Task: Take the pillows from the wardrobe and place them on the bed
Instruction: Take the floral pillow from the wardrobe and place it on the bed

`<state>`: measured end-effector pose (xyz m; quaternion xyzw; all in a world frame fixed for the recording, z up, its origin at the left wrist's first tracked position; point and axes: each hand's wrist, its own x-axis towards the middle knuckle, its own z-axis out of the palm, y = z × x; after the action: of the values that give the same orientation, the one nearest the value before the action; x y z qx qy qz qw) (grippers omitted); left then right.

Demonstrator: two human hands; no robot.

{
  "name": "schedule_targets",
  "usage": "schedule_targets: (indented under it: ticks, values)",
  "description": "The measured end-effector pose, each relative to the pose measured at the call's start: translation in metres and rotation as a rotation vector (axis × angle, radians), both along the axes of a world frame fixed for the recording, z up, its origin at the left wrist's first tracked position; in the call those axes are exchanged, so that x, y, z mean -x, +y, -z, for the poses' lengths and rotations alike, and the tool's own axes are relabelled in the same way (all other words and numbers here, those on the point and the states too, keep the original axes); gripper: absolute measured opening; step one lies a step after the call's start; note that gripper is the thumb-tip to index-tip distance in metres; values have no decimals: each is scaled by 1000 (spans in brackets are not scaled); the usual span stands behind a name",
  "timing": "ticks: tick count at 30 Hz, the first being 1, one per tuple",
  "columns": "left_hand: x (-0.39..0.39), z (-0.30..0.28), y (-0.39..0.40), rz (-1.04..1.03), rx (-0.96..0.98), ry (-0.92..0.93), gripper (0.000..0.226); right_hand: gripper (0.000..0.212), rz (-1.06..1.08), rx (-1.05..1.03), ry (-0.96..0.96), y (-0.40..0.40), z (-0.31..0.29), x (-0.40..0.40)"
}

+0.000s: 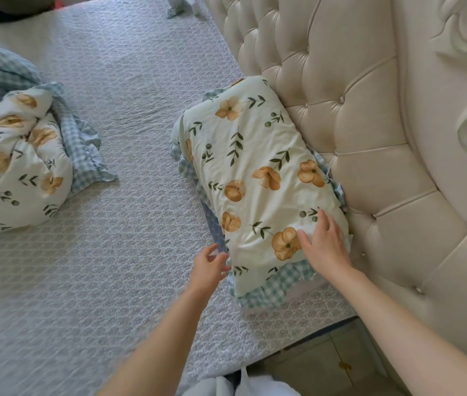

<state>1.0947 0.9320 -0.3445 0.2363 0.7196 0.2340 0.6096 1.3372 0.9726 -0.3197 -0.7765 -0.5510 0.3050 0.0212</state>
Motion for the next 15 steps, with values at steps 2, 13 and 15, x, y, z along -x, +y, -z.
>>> schedule_targets:
  ticks: [2, 13, 15]
  values:
    - [7, -16, -21, -56, -37, 6, 36, 72, -57, -19, 63, -19, -9, 13]
    - [28, -63, -174, -342, -86, 115, 16, 49, -523, -48, 336, -115, -45, 102]
    - [33, -72, -206, -456, -86, 122, 16, 47, -627, -50, 375, -131, -49, 122]
